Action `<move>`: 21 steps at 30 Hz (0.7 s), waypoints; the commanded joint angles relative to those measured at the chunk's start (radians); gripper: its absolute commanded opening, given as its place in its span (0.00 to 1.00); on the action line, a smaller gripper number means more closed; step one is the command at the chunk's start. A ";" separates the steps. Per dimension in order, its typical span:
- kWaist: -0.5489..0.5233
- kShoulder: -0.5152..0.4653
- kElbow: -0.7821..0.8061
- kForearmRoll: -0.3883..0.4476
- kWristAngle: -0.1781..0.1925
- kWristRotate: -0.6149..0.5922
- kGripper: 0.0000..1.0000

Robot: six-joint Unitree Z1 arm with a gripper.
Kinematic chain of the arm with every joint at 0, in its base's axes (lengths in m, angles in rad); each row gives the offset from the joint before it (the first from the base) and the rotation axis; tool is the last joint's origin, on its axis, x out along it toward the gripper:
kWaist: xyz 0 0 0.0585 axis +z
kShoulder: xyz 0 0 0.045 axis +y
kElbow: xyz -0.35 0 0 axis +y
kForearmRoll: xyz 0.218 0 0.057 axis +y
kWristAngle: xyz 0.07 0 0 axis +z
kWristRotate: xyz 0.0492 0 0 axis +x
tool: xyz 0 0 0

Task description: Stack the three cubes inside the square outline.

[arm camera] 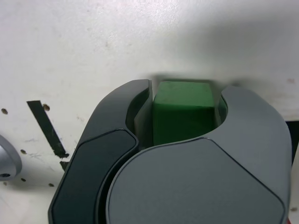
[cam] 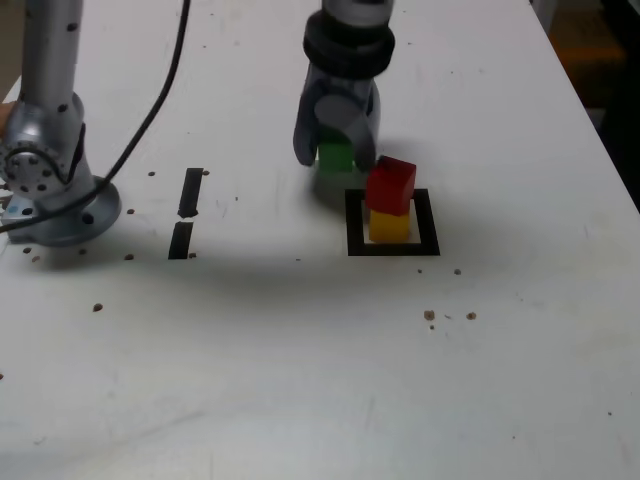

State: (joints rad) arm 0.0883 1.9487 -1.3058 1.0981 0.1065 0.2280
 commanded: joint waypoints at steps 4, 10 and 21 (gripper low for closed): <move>0.001 0.020 -0.006 0.000 -0.001 -0.001 0.59; 0.001 -0.005 0.001 -0.004 -0.003 -0.011 0.92; -0.054 -0.197 -0.002 0.022 -0.020 -0.069 0.99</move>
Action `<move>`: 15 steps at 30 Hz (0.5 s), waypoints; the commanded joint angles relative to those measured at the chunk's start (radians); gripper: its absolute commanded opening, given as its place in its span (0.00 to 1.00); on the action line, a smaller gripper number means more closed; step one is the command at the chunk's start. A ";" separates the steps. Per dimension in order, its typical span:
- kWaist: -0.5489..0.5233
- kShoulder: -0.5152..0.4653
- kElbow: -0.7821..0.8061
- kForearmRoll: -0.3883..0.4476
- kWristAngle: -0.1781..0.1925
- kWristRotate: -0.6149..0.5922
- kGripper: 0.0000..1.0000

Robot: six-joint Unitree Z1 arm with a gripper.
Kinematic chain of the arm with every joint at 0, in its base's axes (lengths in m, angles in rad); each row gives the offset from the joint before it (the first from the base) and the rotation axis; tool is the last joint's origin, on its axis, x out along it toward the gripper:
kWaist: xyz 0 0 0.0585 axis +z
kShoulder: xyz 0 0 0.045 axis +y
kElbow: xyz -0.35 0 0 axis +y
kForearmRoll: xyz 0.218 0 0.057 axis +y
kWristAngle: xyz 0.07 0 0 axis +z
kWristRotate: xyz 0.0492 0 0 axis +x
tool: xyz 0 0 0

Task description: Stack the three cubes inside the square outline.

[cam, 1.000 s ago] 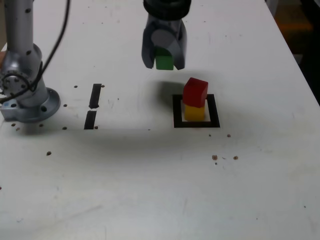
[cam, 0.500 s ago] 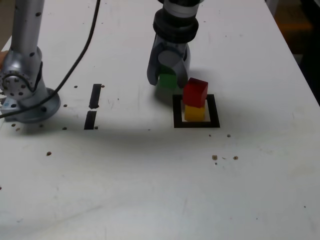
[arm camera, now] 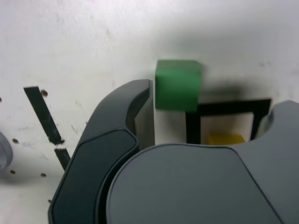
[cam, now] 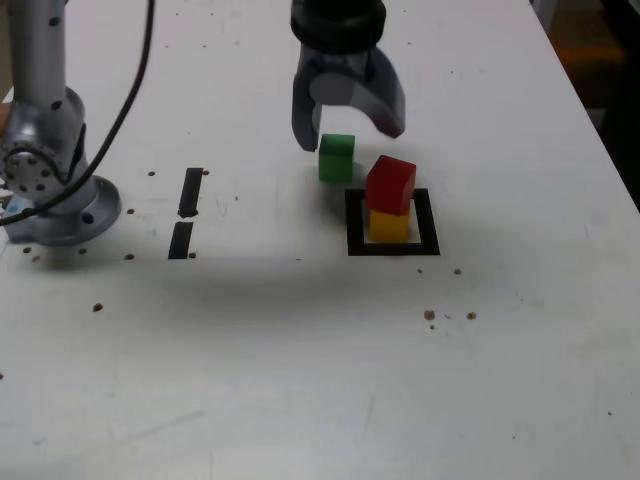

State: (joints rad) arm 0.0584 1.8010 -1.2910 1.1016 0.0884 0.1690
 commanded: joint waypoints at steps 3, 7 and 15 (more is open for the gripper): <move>-0.095 -0.103 -0.075 0.089 0.005 -0.036 0.99; -0.207 -0.091 -0.171 0.186 0.015 -0.057 0.98; -0.314 0.065 -0.283 0.226 -0.001 -0.034 0.94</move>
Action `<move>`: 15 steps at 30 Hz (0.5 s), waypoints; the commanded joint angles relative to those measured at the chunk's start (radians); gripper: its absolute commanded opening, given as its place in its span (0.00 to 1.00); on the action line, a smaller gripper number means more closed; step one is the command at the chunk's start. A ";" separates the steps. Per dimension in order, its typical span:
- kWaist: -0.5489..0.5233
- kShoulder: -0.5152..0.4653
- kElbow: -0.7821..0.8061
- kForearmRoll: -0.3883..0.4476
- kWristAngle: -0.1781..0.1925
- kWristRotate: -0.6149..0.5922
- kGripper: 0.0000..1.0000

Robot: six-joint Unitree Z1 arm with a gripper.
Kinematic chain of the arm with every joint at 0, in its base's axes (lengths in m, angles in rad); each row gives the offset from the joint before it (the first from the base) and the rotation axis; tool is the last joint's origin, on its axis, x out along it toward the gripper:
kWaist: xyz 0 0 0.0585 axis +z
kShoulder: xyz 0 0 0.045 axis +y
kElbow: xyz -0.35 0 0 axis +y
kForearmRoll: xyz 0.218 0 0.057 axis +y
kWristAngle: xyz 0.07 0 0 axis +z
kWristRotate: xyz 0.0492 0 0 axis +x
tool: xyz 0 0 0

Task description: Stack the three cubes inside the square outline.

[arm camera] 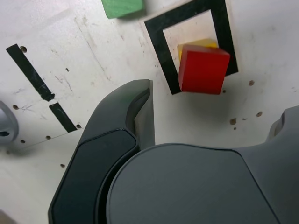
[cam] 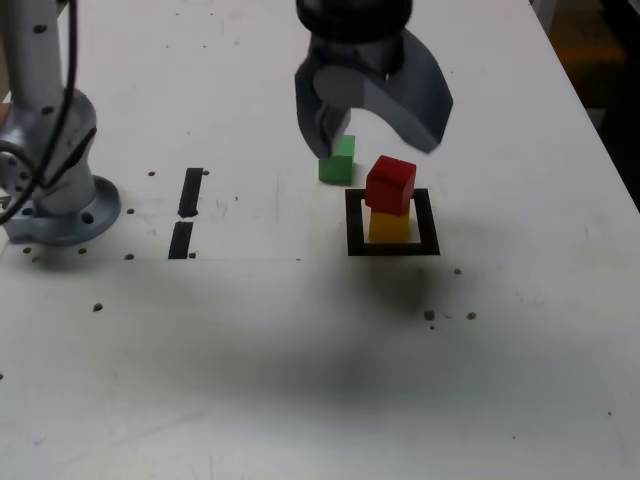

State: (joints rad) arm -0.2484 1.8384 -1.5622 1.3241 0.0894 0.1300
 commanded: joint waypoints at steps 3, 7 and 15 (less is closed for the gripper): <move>-0.011 0.077 -0.030 0.014 -0.004 0.020 0.93; -0.011 0.118 -0.036 0.017 -0.003 0.031 0.92; -0.008 0.189 -0.049 0.024 0.016 0.042 0.84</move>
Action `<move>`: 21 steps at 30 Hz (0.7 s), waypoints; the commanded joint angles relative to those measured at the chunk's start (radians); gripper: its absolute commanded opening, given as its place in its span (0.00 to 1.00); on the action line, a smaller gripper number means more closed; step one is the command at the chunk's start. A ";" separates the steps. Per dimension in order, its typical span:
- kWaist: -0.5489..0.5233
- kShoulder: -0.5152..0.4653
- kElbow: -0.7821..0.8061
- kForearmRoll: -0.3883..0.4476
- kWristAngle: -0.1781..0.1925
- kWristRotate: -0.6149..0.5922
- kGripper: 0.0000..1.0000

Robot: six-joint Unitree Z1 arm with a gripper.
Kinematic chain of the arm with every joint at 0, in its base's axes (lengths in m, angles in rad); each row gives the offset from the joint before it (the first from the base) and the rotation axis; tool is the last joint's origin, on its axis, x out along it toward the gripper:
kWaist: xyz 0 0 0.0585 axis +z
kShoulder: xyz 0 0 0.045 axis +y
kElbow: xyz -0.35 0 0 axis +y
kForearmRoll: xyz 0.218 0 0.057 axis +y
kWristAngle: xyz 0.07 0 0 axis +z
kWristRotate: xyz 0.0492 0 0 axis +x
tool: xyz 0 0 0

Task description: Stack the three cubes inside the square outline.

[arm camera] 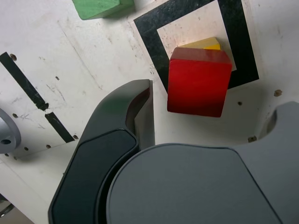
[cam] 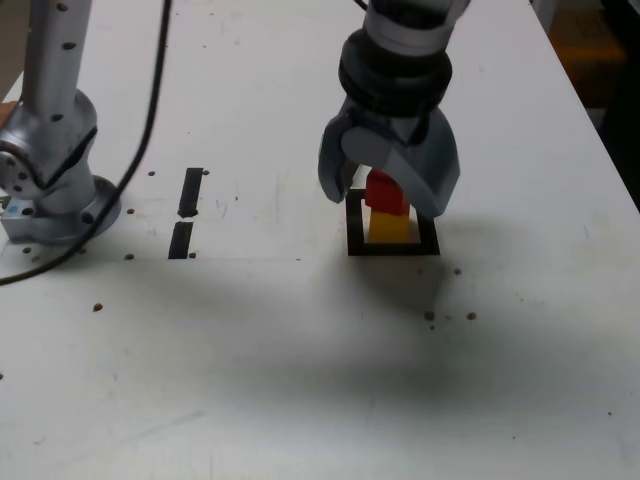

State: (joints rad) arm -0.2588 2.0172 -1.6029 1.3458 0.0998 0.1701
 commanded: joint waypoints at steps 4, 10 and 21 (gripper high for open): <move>0.008 0.034 -0.021 0.003 0.024 0.002 0.70; 0.013 0.043 -0.027 -0.001 0.048 -0.007 0.46; 0.013 0.039 -0.021 0.001 0.064 -0.041 0.18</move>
State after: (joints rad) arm -0.2470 2.0603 -1.6261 1.3454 0.1608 0.1346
